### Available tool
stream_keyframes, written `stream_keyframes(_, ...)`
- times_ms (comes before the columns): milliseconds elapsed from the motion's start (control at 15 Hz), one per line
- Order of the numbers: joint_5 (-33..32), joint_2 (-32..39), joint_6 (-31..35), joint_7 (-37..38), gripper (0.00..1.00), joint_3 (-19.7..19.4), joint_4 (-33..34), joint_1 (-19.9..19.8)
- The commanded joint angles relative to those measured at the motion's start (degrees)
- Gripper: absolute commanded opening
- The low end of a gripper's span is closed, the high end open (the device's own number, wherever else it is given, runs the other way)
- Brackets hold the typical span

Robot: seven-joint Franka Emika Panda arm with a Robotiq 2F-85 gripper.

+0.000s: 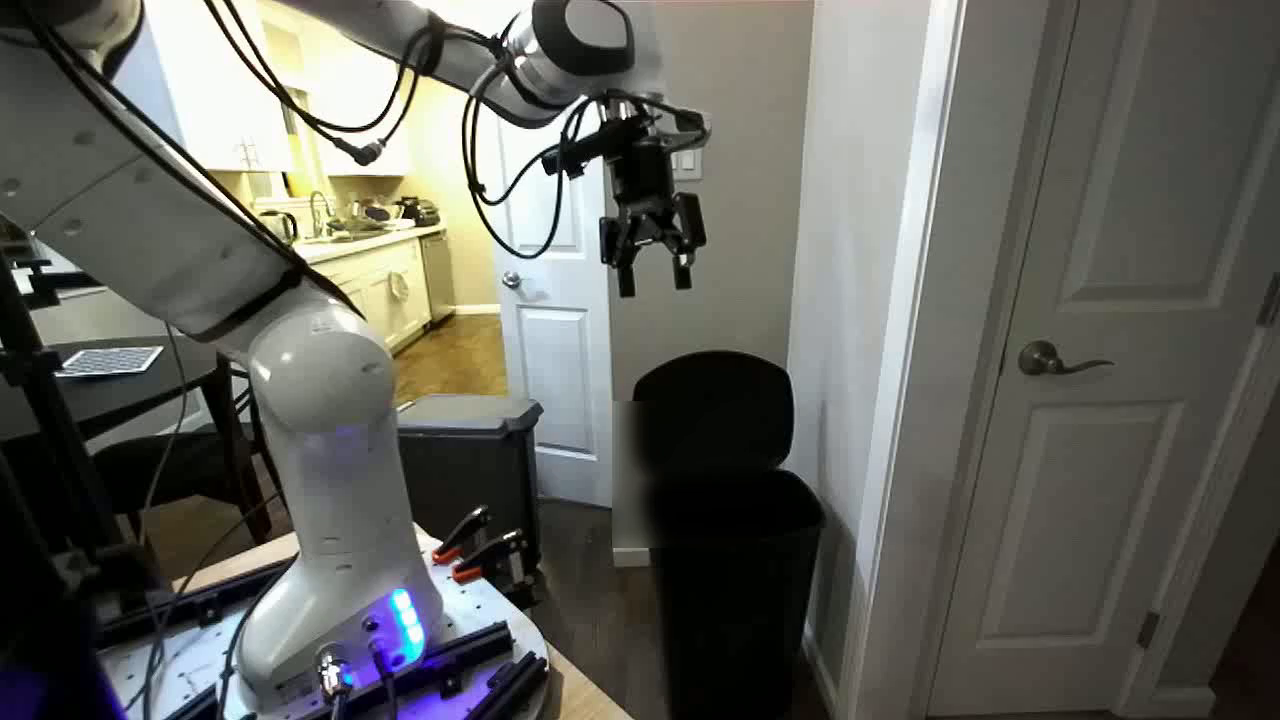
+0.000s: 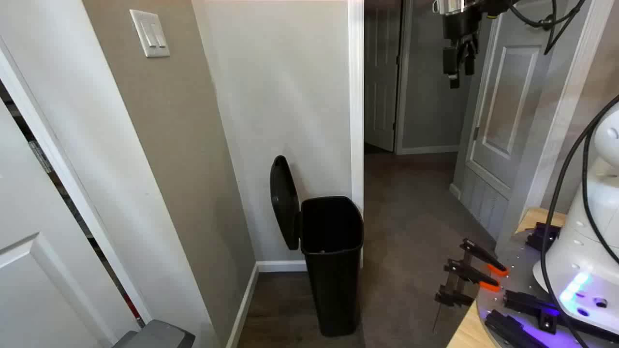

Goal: Close the lid of the black bin

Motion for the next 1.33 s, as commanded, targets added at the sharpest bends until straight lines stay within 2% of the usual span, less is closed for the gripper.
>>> stream_keyframes(0,-0.4,0.0,-0.3,0.4,1.00,-0.7,0.1,0.9)
stream_keyframes(733,-0.4,0.7,-0.2,0.5,1.00,-0.5,0.3,1.1)
stream_keyframes(1000,-0.6,4.9,0.5,0.3,1.00,1.2,0.2,3.7)
stream_keyframes(1267,0.3,12.3,2.6,-0.5,1.00,3.4,1.9,7.8)
